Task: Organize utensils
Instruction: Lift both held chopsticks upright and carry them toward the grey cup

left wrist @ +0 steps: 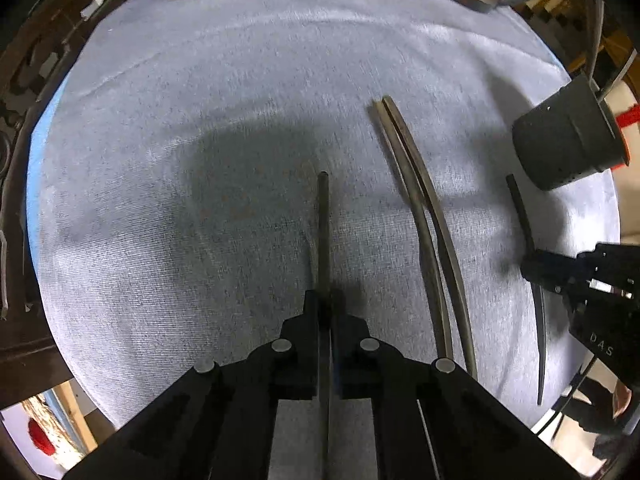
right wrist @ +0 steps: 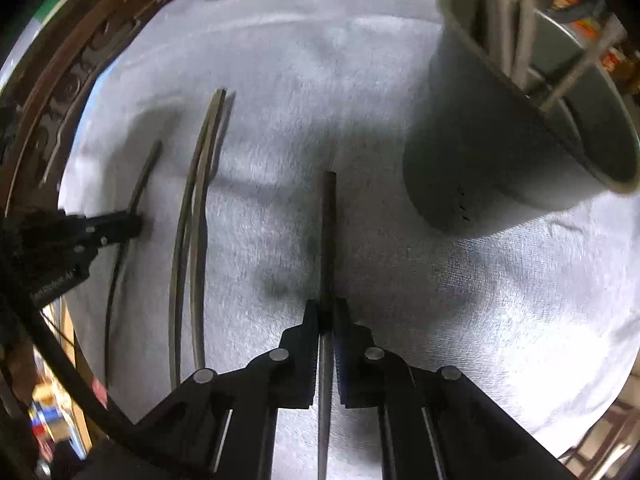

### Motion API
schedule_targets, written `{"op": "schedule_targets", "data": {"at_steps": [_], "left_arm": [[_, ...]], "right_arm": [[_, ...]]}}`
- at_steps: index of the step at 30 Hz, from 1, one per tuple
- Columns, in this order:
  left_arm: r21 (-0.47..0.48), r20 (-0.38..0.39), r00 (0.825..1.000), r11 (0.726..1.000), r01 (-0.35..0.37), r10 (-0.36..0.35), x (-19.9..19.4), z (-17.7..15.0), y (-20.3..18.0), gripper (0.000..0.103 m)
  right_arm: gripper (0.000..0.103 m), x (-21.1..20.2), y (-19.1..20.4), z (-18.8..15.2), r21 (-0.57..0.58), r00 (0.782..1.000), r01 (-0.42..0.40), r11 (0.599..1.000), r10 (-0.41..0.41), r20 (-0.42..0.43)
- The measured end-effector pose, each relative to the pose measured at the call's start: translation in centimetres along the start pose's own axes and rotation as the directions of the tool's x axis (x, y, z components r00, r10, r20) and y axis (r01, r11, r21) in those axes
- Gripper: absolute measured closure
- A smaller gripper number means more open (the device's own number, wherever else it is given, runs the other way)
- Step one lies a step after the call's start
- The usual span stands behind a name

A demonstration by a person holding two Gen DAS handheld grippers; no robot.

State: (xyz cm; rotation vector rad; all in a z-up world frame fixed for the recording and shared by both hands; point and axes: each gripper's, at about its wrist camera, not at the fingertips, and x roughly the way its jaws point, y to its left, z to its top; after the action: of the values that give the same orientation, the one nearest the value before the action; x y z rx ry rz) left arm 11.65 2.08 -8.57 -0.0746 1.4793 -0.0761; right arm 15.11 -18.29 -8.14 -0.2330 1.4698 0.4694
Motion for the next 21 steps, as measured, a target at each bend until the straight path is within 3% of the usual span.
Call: {"op": "schedule_targets", "data": {"at_steps": [7,10,12,15,18,21], "left_arm": [[0.053,-0.061,0.998,0.998,-0.013,0.016,0.9,4.0,-1.7,0.097],[0.017,-0.068,0.997,0.999,0.04,-0.039,0.7,3.8,-1.8,0.098],[-0.027,-0.03,0.996,0.996,0.083,-0.084,-0.2,3.3,-1.4,0.098],[-0.071,0.094,0.987,0.988,0.14,-0.133,-3.2,2.7,-0.4,0.098],[-0.103,0.254,0.953,0.975,0.196,-0.164,-6.8,2.0,-0.1,0.098],[-0.103,0.436,0.889,0.973,0.205,-0.141,-10.0,0.8,-0.8,0.098]], "right_arm": [[0.093,0.9,1.8,1.6,-0.098,0.996,0.054,0.994,-0.061,-0.07],[0.095,1.0,2.2,1.8,-0.097,0.997,0.052,0.994,-0.057,-0.059],[0.096,0.7,1.7,1.2,-0.064,0.999,0.019,0.998,-0.021,-0.025],[0.096,-2.0,0.2,-1.7,-0.002,0.994,-0.054,0.999,0.054,0.09],[0.096,-4.8,-1.1,-3.9,0.054,0.969,-0.121,0.991,0.106,0.225],[0.096,-8.0,-2.1,-5.7,0.098,0.922,-0.146,0.984,0.1,0.375]]}}
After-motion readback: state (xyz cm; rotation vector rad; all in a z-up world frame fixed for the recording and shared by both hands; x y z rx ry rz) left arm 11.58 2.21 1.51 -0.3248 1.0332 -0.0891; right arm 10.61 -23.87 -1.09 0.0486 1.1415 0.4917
